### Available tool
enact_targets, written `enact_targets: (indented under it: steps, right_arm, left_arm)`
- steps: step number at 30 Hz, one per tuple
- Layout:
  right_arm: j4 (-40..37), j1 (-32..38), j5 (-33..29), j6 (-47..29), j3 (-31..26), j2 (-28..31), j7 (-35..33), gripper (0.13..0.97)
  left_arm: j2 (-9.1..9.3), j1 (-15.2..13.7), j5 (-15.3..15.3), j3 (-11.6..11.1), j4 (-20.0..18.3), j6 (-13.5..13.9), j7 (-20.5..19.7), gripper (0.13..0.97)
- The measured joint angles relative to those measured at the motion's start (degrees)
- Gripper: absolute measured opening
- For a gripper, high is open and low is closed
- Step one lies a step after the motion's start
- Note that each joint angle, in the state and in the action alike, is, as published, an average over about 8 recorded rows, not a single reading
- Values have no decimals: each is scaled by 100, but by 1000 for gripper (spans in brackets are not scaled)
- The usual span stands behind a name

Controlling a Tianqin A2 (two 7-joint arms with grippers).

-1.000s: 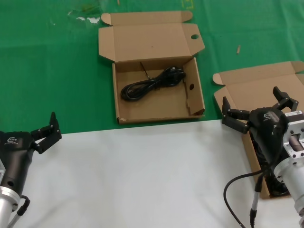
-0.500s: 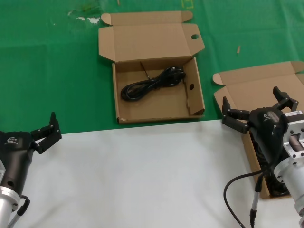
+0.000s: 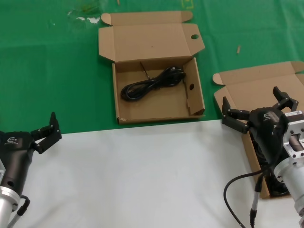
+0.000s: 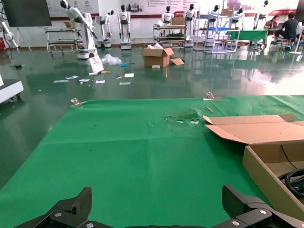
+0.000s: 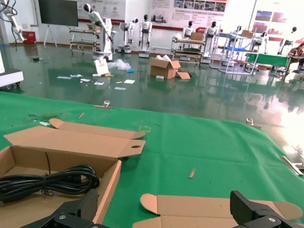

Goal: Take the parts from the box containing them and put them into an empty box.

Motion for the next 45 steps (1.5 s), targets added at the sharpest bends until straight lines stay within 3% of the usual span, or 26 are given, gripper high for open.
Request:
enact_targets:
  steps: [45]
  right_arm:
    - [0, 0, 0, 0, 0, 0, 0, 966]
  left_arm:
    - [0, 0, 0, 0, 0, 0, 0, 966]
